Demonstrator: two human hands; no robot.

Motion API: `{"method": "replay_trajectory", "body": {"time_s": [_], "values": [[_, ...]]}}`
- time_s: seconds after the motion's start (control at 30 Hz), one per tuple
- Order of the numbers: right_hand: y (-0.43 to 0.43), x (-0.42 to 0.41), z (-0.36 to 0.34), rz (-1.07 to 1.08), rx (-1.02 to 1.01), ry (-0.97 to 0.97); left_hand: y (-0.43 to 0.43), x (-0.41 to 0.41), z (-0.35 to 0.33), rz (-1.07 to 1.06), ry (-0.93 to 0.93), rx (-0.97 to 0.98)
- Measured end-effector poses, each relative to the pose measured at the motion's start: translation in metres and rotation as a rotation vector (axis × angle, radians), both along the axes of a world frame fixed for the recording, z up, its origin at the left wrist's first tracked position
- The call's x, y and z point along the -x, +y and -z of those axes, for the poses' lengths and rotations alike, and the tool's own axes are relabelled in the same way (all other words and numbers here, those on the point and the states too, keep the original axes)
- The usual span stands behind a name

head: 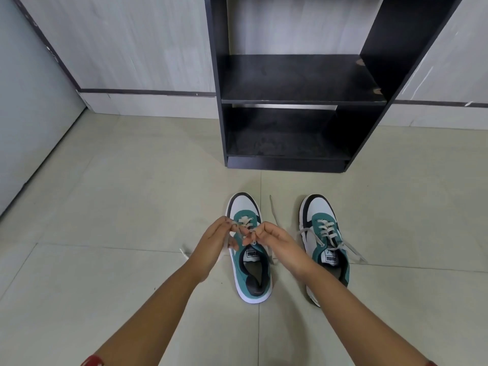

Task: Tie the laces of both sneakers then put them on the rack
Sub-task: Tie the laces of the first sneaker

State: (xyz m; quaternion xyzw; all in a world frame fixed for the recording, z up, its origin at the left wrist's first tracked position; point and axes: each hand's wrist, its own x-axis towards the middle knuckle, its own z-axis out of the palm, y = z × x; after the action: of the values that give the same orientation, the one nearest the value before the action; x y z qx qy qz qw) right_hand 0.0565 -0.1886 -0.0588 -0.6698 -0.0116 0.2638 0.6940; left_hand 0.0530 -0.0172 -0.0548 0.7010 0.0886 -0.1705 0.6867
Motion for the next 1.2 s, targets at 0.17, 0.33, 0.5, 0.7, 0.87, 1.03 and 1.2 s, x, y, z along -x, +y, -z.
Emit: {"method": "replay_trajectory", "body": {"time_s": [0.17, 0.33, 0.5, 0.7, 0.87, 1.03, 1.2], "values": [[0.005, 0.002, 0.003, 0.015, 0.029, -0.054, -0.001, 0.005, -0.003, 0.084, -0.023, -0.077], [0.006, 0.003, 0.010, 0.022, 0.075, -0.042, -0.004, 0.006, -0.003, 0.155, -0.067, -0.072], [0.012, 0.004, 0.009, 0.062, 0.058, 0.017, -0.005, 0.003, -0.001, 0.241, 0.036, 0.008], [0.012, 0.006, 0.005, 0.019, 0.040, 0.045, -0.002, -0.002, 0.001, 0.244, 0.138, 0.039], [0.014, 0.008, 0.002, 0.015, 0.023, 0.074, -0.005, -0.006, 0.004, 0.147, 0.134, 0.031], [0.014, 0.006, 0.007, 0.149, 0.055, 0.107, -0.006, -0.007, 0.001, 0.117, 0.149, 0.064], [0.020, 0.000, 0.011, 0.266, 0.088, 0.117, -0.001, -0.003, 0.005, 0.129, -0.071, -0.186]]}}
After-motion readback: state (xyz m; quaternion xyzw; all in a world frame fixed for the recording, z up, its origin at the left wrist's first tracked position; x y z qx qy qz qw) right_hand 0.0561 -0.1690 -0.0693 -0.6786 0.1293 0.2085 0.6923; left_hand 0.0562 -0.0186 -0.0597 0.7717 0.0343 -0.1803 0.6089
